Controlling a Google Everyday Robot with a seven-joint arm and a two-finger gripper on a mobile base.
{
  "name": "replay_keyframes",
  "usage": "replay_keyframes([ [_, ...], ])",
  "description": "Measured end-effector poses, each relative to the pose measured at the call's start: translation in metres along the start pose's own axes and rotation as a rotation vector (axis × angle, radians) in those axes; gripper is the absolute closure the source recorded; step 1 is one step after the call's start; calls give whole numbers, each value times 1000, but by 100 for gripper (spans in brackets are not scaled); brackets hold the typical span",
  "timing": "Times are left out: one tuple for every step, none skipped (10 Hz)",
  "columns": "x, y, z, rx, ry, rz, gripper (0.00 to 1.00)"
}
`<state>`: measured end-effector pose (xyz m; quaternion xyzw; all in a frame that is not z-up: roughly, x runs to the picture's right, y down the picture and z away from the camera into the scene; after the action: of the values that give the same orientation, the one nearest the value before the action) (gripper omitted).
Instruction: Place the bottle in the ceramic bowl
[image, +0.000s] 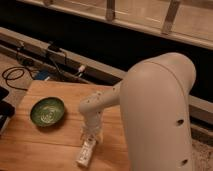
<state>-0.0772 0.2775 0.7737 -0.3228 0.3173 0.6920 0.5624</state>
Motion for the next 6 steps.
replay_keyframes([
  [0,-2,5,2,12,6,40],
  [-1,-3,6,-1,15,10,51],
  [0,-1,2,-3,7,4,61],
  [2,1,-6,-6,-3,-4,70],
  [3,2,-17,-9,-19,-10,78],
  [3,4,-33,-14,-46,-20,91],
])
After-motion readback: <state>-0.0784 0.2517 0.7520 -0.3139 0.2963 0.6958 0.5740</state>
